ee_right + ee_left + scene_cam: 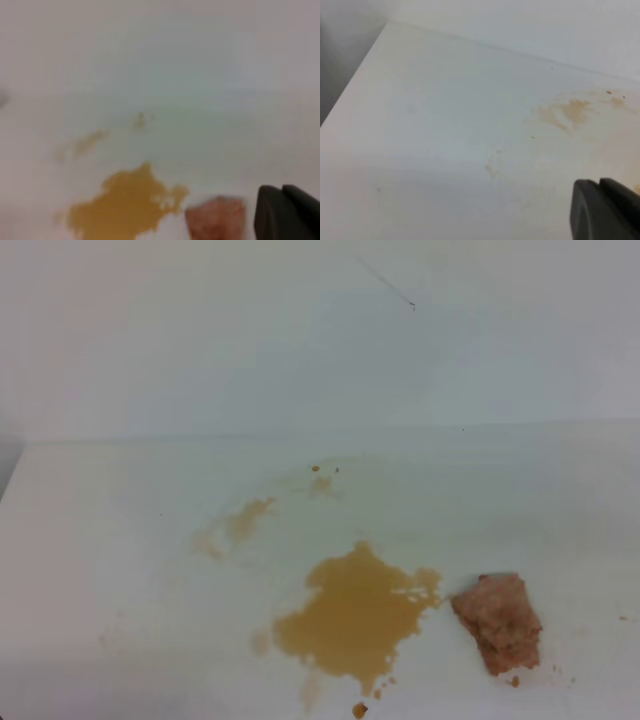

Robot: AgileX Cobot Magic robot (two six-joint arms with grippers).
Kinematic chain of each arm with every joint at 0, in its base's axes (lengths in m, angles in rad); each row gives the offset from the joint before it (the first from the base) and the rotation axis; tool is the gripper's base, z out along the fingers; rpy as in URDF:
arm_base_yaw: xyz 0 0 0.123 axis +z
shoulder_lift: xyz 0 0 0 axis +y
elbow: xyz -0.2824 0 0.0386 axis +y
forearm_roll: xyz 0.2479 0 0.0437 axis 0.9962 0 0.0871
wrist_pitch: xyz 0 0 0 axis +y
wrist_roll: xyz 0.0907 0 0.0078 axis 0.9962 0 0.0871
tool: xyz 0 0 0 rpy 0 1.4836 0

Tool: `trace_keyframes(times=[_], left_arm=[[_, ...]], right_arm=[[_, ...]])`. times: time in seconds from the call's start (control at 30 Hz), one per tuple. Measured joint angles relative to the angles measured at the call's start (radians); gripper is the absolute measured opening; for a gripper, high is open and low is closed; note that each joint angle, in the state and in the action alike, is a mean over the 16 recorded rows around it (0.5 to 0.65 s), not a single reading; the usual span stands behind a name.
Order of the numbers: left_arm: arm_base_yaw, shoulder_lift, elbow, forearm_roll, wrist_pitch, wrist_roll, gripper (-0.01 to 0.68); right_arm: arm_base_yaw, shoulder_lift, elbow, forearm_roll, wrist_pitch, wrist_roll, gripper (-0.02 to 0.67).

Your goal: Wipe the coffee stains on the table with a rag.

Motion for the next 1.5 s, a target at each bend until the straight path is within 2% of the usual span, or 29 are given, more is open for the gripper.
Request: trace_keyframes(times=[0.17, 0.37, 0.53, 0.97, 1.1, 1.5], left_arm=[[0.000, 0.000, 0.000, -0.004, 0.000, 0.000, 0.000], [0.000, -0.002, 0.002, -0.005, -0.001, 0.000, 0.001], [0.000, -0.002, 0.002, 0.004, -0.001, 0.000, 0.001], [0.000, -0.002, 0.002, 0.053, 0.000, 0.000, 0.000], [0.000, -0.002, 0.002, 0.058, 0.000, 0.000, 0.000], [0.000, -0.002, 0.002, 0.059, -0.001, 0.000, 0.001]], right_arm=[[0.002, 0.146, -0.042, 0.050, 0.105, -0.067, 0.001], [0.038, 0.331, -0.111, 0.005, 0.214, -0.081, 0.004], [0.117, 0.462, -0.165, -0.094, 0.214, 0.016, 0.005], [0.393, 0.719, -0.239, -0.344, 0.099, 0.301, 0.016], [0.440, 0.800, -0.268, -0.365, 0.088, 0.319, 0.063], [0.484, 1.038, -0.388, -0.448, 0.085, 0.318, 0.302]])
